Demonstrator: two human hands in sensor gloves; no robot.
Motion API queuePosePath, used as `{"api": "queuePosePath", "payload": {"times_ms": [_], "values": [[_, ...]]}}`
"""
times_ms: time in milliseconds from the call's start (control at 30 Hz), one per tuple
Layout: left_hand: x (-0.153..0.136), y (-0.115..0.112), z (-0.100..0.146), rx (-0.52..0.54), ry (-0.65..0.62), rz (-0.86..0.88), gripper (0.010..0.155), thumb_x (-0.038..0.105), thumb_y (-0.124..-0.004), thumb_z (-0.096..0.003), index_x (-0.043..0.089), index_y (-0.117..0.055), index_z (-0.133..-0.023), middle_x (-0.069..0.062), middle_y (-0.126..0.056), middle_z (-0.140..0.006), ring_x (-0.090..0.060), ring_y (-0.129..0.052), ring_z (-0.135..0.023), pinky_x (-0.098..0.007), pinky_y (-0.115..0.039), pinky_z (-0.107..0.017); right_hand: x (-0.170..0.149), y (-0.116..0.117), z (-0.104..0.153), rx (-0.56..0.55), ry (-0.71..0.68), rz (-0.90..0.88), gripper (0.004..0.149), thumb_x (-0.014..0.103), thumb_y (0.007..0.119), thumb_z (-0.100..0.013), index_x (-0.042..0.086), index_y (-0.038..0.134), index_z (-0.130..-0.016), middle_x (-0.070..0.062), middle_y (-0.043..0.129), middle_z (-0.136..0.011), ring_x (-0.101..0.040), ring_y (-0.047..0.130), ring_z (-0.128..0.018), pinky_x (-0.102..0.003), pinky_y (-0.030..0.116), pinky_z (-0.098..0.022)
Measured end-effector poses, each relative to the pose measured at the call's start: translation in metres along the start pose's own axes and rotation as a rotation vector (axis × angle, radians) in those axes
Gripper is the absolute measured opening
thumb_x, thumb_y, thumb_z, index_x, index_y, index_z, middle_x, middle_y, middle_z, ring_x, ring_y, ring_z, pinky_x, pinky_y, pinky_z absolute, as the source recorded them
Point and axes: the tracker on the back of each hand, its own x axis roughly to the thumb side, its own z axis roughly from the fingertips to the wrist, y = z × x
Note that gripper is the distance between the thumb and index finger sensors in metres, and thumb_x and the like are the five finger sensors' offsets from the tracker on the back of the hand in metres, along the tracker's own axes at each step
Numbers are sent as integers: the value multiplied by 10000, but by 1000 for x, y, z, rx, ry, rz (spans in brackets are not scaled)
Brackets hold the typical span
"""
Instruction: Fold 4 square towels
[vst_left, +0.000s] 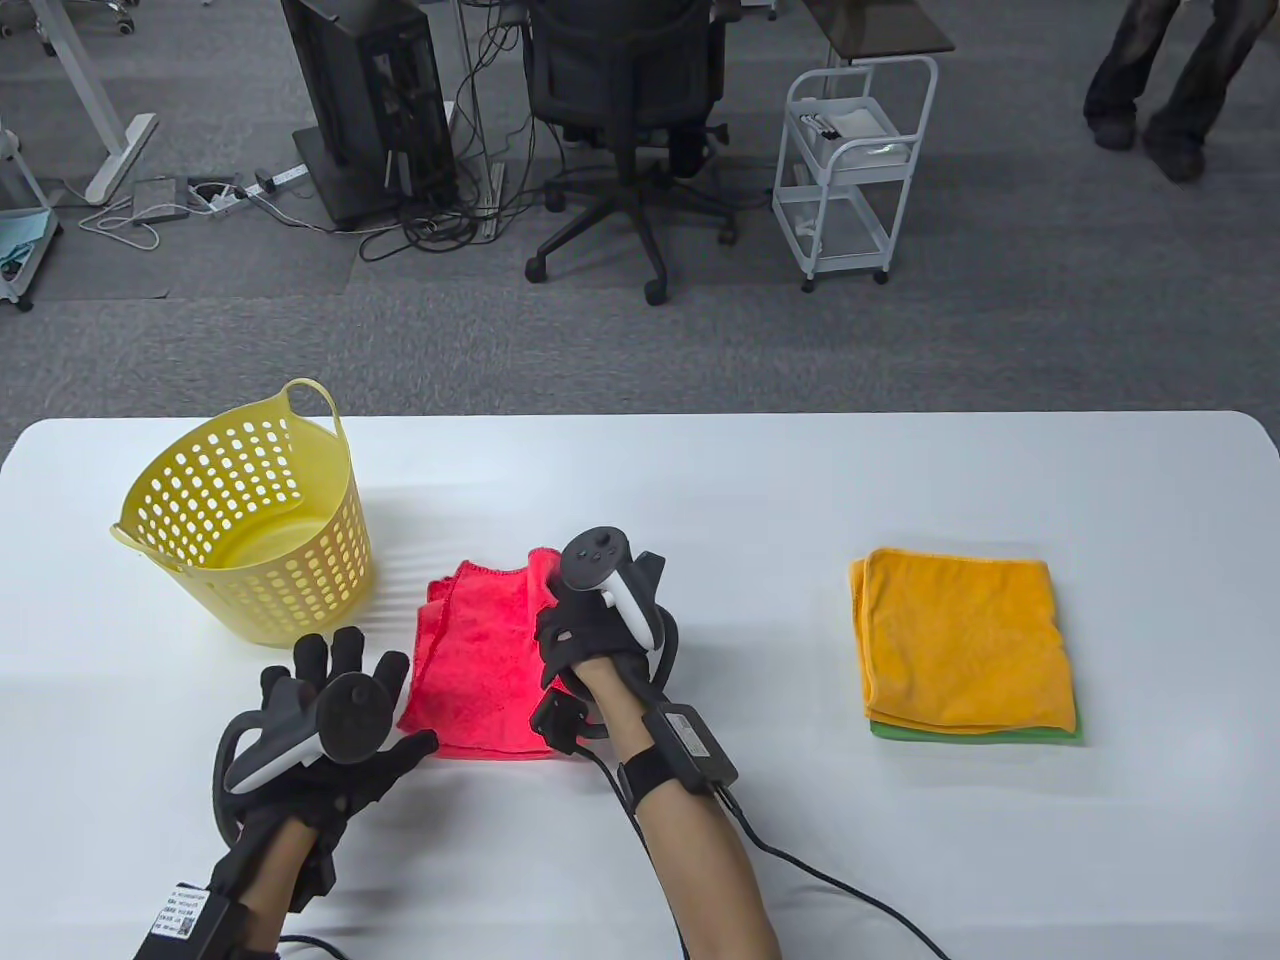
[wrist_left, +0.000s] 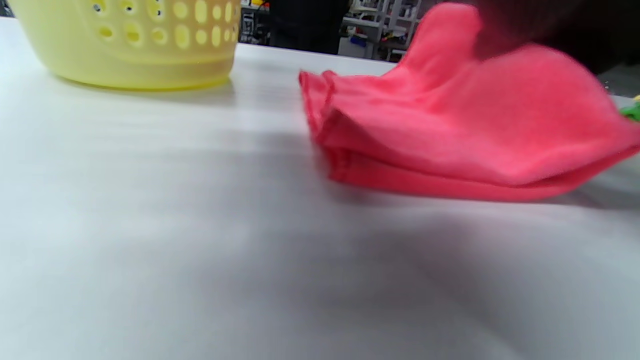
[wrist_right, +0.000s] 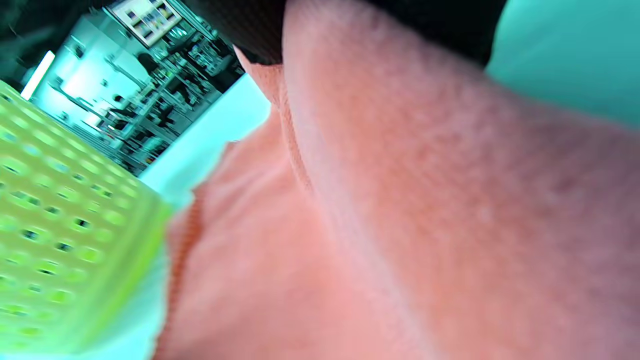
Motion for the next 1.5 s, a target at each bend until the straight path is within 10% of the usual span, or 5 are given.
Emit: {"api": "queuePosePath", "payload": {"times_ms": [267, 567, 1000, 1500], "values": [[0, -1, 0, 0, -4, 2, 874, 699, -534, -547, 221, -206, -1202, -277, 13, -1195, -593, 70, -1021, -754, -37, -688, 30, -33, 18, 79, -222, -147, 495, 210, 786, -630, 9, 564, -1025, -255, 826, -979, -299, 1089, -574, -310, 922, -314], [0, -1, -1, -4, -9, 2, 875, 698, -534, -548, 221, -202, -1202, -276, 17, -1195, -592, 74, -1021, -754, -34, -687, 29, -140, 58, 110, -301, -118, 485, 204, 804, -629, 16, 593, -1023, -247, 840, -982, -302, 1086, -571, -293, 906, -305], [0, -2, -1, -8, -1, -10, 874, 698, -535, -548, 221, -208, -1203, -280, 10, -1195, -594, 69, -1020, -757, -42, -687, -104, -291, 99, -76, -78, -153, 474, 189, 823, -626, 36, 623, -1027, -246, 851, -988, -321, 1086, -556, -291, 895, -286], [-2, -3, -2, -30, 36, -12, 870, 696, -534, -548, 225, -208, -1202, -279, 15, -1194, -594, 69, -1020, -756, -40, -687, -230, -343, 83, -115, 102, -197, 453, 170, 827, -632, 98, 645, -1041, -217, 821, -1039, -328, 1068, -581, -311, 871, -294]]}}
